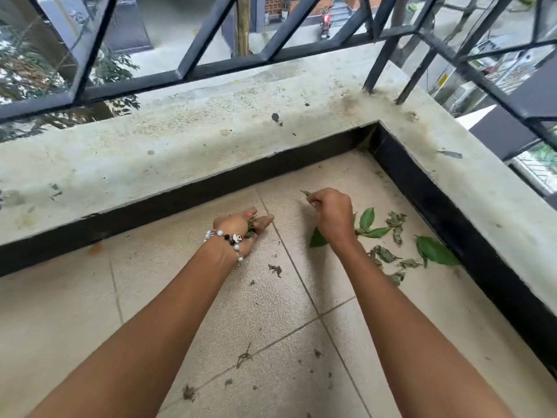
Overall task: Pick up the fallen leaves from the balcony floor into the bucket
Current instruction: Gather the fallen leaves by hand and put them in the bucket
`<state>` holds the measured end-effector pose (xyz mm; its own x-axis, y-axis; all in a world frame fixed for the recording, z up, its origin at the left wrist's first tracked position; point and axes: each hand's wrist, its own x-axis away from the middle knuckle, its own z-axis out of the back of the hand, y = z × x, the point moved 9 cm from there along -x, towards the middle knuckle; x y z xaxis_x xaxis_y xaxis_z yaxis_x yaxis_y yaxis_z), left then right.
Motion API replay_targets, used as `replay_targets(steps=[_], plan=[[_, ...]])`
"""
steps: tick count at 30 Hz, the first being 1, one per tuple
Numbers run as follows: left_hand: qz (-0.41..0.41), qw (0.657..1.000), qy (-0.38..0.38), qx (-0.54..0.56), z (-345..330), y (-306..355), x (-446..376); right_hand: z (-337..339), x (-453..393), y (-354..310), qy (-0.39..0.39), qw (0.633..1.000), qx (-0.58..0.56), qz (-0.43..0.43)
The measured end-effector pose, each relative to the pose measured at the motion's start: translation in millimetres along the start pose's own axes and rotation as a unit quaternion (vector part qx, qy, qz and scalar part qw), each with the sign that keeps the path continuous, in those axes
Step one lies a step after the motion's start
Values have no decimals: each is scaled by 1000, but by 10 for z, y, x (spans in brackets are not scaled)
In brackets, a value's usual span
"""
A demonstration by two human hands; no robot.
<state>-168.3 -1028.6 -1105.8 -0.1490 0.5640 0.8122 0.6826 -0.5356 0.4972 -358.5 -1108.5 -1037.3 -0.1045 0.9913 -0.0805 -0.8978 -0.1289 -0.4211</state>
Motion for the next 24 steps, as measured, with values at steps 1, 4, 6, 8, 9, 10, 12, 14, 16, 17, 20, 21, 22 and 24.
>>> replay_targets(steps=[1,4,6,8,9,10,12,14,16,17,20,21,22,24], plan=[[5,1000,-8,14,-8,-15,39,41,121,72,10,999,-14,-27],[16,999,-19,30,-23,-84,95,-154,560,68,-76,997,32,-12],[26,999,-26,29,-9,-122,132,-209,798,-10,-62,995,77,26],[37,998,-34,25,-7,-142,194,-200,875,-47,-31,994,95,41],[42,998,-38,25,-2,-154,240,-214,893,-77,-36,993,102,45],[45,998,-43,24,-5,-160,271,-192,901,-127,-34,993,99,55],[41,998,-48,5,5,-165,320,-48,900,-233,7,997,36,66],[27,998,-40,-29,36,-162,351,-46,959,-367,9,997,-49,57],[14,998,-29,-55,88,-162,368,-233,1120,-560,-55,993,-78,69],[8,998,-25,-60,104,-155,379,-316,1209,-627,-71,990,-82,86],[-13,997,-7,-72,161,-130,393,-445,1399,-635,-61,983,20,172],[-15,997,-2,-79,170,-135,397,-429,1398,-562,-66,983,30,168],[-16,996,1,-89,169,-146,401,-411,1382,-483,-69,983,47,163],[-11,993,0,-115,151,-200,416,-240,1322,-383,-41,989,31,138]])
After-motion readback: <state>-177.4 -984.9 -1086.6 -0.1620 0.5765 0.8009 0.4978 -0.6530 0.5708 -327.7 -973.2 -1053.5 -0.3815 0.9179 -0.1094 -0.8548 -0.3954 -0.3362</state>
